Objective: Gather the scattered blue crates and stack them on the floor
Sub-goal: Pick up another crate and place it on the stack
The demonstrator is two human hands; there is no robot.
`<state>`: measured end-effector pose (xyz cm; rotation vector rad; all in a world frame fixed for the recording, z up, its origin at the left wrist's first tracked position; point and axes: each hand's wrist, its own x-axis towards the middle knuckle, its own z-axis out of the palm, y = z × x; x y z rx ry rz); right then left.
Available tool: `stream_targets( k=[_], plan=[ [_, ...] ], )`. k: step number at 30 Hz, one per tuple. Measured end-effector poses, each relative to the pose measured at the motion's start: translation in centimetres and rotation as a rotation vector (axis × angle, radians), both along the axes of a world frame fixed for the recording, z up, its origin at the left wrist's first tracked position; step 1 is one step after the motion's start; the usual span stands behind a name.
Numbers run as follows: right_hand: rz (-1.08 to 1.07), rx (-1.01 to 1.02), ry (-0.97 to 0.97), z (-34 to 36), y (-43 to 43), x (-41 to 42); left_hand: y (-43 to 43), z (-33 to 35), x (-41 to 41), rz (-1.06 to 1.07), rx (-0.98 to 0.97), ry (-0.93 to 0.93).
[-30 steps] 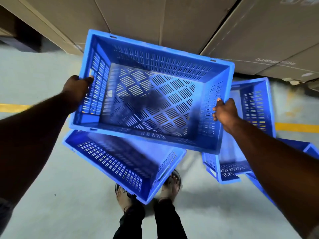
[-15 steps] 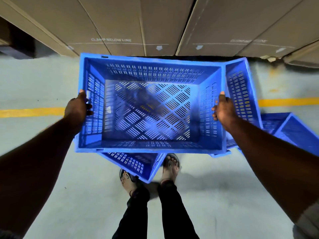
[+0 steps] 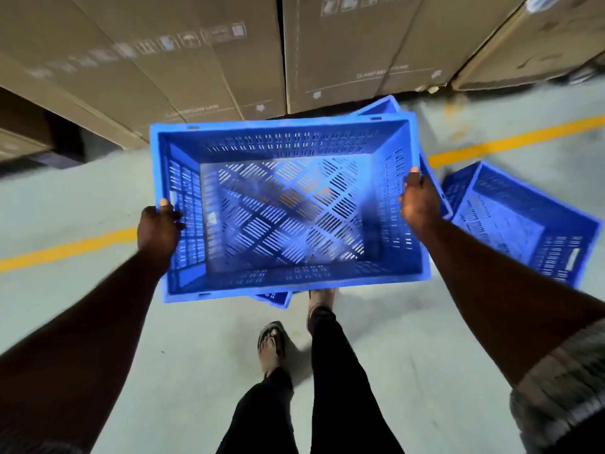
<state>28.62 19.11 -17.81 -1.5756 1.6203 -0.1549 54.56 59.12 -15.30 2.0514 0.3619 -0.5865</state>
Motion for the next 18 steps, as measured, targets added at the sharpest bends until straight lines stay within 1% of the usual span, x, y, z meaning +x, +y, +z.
stream_targets(
  k=[5, 10, 13, 14, 18],
  plan=[
    [-0.068, -0.067, 0.058, 8.2, 4.0, -5.9, 0.3, 6.1, -3.8, -0.127, 0.012, -0.037],
    [-0.182, -0.008, 0.019, 9.2, 5.4, -15.7, 0.9, 11.5, -6.7, -0.344, 0.067, -0.108],
    [-0.218, -0.017, 0.068, 17.3, 10.4, -18.2, 0.3, 13.9, -7.9, -0.519, 0.196, -0.093],
    [-0.224, -0.013, 0.077, 19.2, 11.7, -18.9, -0.1, 14.5, -8.4, -0.549, 0.208, -0.092],
    [-0.325, 0.021, 0.072, 20.5, 13.8, -25.8, -1.7, 15.6, -11.2, -0.610, 0.131, -0.143]
  ],
)
